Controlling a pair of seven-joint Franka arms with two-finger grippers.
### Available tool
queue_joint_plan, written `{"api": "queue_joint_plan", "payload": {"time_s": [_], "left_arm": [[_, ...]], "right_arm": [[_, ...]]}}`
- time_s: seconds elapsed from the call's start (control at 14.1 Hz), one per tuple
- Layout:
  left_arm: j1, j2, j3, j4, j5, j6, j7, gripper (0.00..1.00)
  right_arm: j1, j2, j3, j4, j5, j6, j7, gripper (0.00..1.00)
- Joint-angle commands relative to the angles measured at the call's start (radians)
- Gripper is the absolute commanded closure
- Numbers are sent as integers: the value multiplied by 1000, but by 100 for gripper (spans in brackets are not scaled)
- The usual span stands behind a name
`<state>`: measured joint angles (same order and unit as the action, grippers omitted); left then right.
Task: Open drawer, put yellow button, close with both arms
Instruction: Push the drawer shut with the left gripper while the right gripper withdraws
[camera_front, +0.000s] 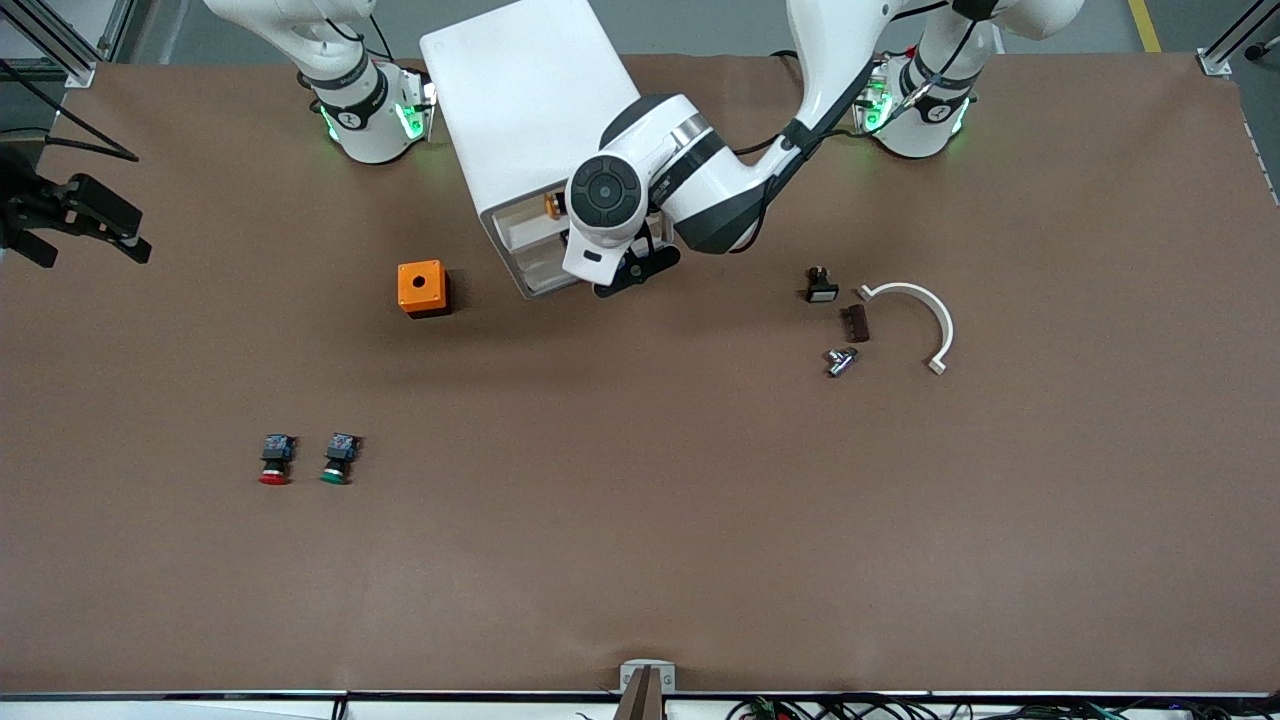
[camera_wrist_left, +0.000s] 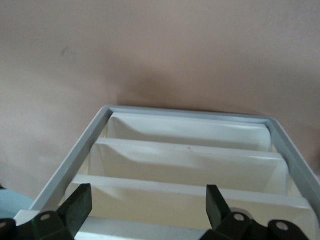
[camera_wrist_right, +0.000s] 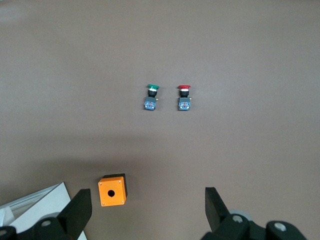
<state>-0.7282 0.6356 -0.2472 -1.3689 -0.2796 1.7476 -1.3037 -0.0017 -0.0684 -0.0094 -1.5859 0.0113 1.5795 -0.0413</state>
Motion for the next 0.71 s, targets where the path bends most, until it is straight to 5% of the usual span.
{"api": "queue_joint_plan", "payload": {"time_s": [0.0,0.64], "left_arm": [[-5,1,-6,-18,-82,6,-23,0],[-14,16,-6,-22,-187,6,-23,0]], "right_arm": [[-11,-57,11,-92,-16,40,-9,0],[-17,-45,8,-91,-17,76,-8,0]]}}
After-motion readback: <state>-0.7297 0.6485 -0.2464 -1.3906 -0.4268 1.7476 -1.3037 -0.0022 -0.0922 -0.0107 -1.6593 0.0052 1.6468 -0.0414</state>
